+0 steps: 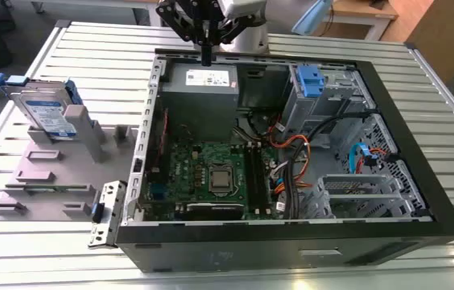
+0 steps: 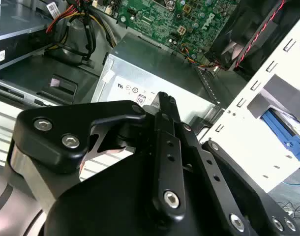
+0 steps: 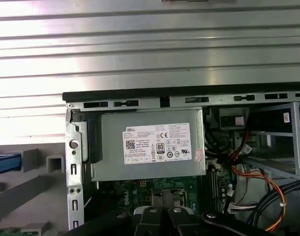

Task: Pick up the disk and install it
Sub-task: 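Reach for the disk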

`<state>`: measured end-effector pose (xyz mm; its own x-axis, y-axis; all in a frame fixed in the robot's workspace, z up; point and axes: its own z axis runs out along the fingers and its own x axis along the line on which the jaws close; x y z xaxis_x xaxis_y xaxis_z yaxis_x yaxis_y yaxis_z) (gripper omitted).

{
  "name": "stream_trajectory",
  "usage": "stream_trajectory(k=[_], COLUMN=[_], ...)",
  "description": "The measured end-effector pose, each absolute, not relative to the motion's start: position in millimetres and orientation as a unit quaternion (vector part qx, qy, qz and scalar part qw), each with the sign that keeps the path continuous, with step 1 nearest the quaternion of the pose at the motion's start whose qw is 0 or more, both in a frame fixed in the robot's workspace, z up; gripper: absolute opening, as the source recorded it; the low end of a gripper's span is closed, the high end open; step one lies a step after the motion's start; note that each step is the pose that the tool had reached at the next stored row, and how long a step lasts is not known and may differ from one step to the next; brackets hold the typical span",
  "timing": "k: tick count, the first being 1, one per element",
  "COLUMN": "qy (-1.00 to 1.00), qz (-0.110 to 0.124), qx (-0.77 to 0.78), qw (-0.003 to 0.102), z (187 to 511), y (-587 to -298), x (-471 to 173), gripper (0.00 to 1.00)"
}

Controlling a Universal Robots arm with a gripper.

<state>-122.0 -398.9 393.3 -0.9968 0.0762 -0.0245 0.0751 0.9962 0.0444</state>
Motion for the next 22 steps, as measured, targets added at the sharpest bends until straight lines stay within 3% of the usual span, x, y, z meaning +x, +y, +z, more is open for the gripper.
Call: stream_trajectory(k=[22], qy=[0.999], qz=[0.022], qx=[0.038], qw=[0.013], z=[392.7], y=[-399.0], x=[-140.1], gripper=[0.11])
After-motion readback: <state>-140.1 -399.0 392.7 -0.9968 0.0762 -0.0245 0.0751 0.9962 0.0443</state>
